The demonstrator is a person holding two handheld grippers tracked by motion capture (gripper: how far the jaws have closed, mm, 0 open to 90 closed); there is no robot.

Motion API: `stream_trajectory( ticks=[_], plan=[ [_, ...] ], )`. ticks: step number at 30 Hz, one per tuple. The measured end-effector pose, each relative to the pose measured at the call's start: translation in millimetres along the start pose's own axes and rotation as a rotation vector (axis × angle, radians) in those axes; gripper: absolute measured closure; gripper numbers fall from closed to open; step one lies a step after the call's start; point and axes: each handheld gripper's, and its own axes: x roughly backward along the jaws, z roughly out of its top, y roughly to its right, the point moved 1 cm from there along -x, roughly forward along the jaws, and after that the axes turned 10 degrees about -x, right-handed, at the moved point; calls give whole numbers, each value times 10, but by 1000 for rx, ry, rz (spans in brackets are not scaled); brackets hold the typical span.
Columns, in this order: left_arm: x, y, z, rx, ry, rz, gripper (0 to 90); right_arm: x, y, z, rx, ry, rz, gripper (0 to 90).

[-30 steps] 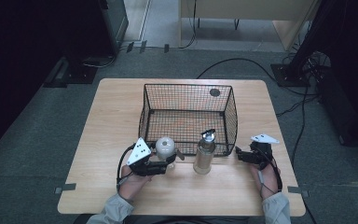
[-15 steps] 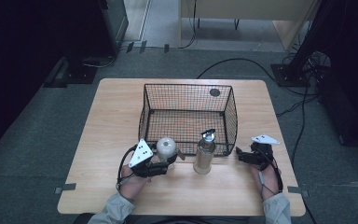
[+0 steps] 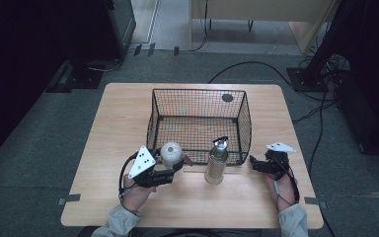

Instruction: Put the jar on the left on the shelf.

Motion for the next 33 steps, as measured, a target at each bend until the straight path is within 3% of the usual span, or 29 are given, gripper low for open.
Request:
stream_trajectory(
  ticks=[21,28,33],
  plan=[
    [290,-17,498,-101,200,93,298,-79,-4,72,4,0,1,161],
    [243,-122,641,-125,269,115,298,-80,-6,73,4,0,1,161],
    [108,-278,635,-98,275,129,298,-79,-7,72,4,0,1,161]
  ],
)
